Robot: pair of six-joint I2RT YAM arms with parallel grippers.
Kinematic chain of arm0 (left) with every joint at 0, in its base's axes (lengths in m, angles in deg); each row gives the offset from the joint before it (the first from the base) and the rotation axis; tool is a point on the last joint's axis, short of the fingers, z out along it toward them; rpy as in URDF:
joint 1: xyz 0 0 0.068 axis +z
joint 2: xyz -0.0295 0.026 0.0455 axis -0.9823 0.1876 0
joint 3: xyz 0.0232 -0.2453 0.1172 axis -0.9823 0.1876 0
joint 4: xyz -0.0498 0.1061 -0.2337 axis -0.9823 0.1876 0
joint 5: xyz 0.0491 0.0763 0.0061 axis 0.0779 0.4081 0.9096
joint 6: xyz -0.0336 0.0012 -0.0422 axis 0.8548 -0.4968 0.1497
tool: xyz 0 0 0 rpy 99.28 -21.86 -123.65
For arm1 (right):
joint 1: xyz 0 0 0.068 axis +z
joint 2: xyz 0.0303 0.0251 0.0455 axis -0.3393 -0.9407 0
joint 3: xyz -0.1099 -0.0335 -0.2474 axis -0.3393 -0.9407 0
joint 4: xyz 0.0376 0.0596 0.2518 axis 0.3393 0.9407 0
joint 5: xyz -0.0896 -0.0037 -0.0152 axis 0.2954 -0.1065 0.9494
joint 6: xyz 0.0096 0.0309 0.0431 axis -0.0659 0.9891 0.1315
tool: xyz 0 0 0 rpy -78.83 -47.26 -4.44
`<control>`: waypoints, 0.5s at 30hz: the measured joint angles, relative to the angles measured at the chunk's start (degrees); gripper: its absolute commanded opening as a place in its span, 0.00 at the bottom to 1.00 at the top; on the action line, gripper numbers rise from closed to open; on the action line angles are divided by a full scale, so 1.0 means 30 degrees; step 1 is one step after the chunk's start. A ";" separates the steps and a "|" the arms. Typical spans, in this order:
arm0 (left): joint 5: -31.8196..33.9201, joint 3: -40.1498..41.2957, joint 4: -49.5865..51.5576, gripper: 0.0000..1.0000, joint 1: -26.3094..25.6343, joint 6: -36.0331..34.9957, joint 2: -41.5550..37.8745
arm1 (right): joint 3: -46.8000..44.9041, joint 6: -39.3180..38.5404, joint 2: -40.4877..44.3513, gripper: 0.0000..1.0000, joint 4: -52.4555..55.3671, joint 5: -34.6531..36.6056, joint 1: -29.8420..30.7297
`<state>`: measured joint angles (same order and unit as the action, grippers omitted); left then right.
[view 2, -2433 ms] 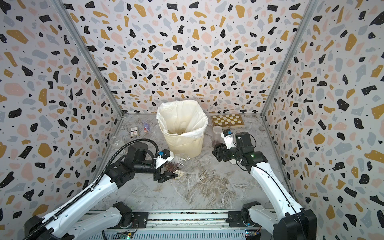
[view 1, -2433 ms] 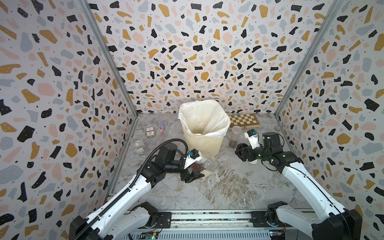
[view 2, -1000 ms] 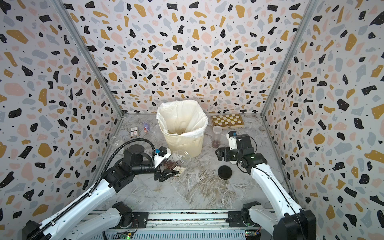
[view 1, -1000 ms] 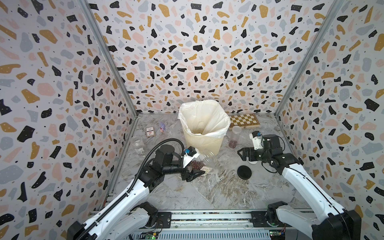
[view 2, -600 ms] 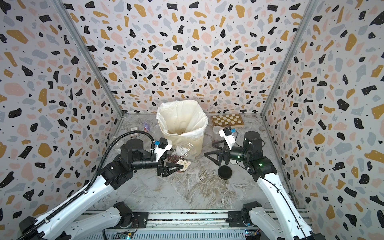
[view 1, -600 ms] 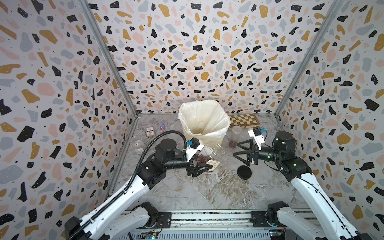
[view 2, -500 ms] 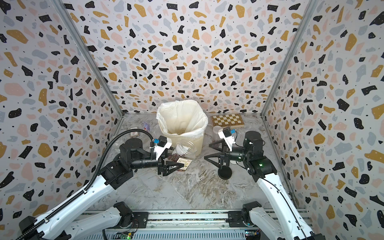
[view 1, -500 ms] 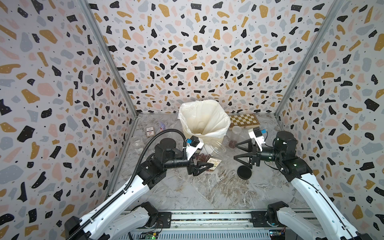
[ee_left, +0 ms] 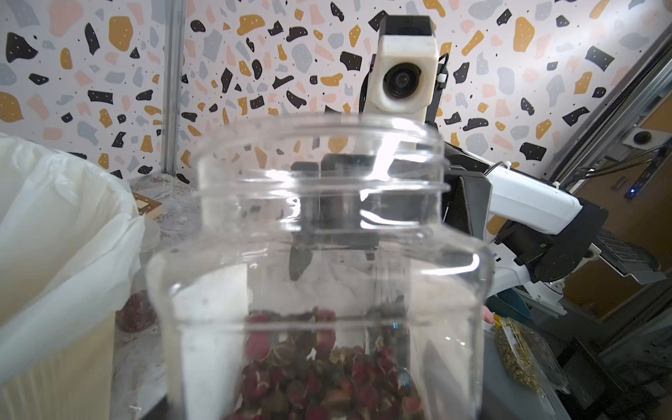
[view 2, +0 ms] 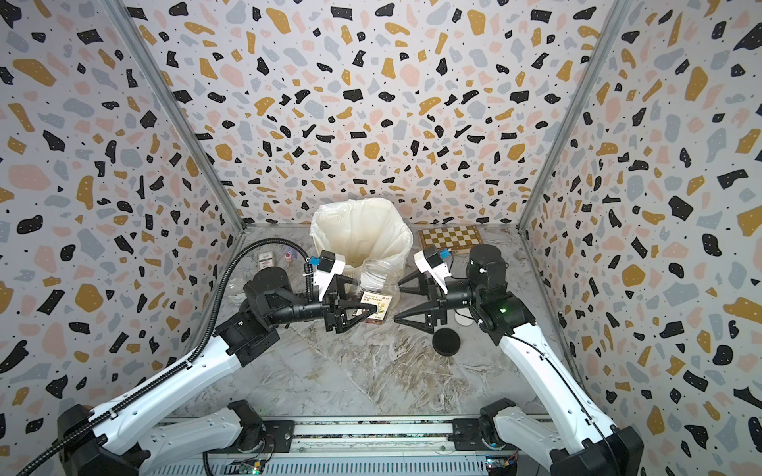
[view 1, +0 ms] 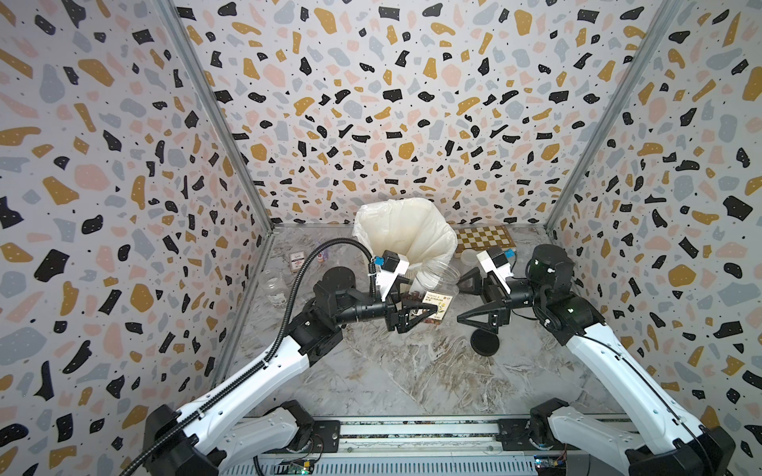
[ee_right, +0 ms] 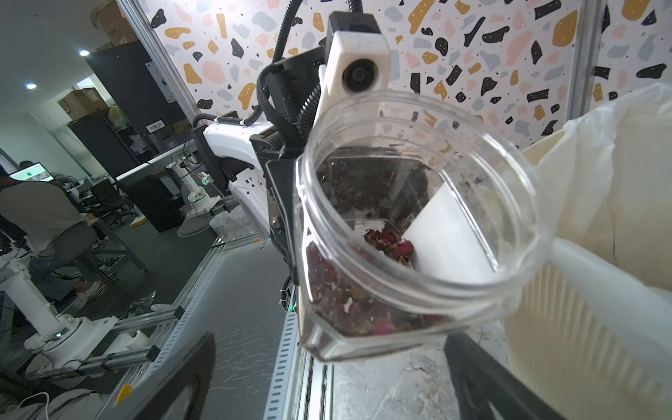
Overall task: Empty the moldy dried flower tea in the jars
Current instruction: Pour the moldy dried flower tea into the trash bin.
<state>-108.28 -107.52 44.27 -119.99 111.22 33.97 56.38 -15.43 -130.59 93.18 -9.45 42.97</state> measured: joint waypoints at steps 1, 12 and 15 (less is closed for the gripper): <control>0.0197 -0.0058 -0.0415 0.58 -0.0058 0.0051 0.0036 | 0.0299 0.0284 -0.0364 1.00 -0.0255 0.0029 0.0058; 0.0838 -0.0109 -0.3512 0.58 -0.0357 0.0576 0.0984 | 0.3067 0.2426 -0.3388 0.96 -0.2645 0.0313 0.1341; 0.1005 -0.0109 -0.4277 0.58 -0.0350 0.0940 0.1239 | 0.3701 0.3140 -0.3963 0.94 -0.3490 0.0240 0.1428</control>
<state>-105.26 -107.85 31.44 -121.03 114.04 37.69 67.48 -6.01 -142.48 82.71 -8.73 47.25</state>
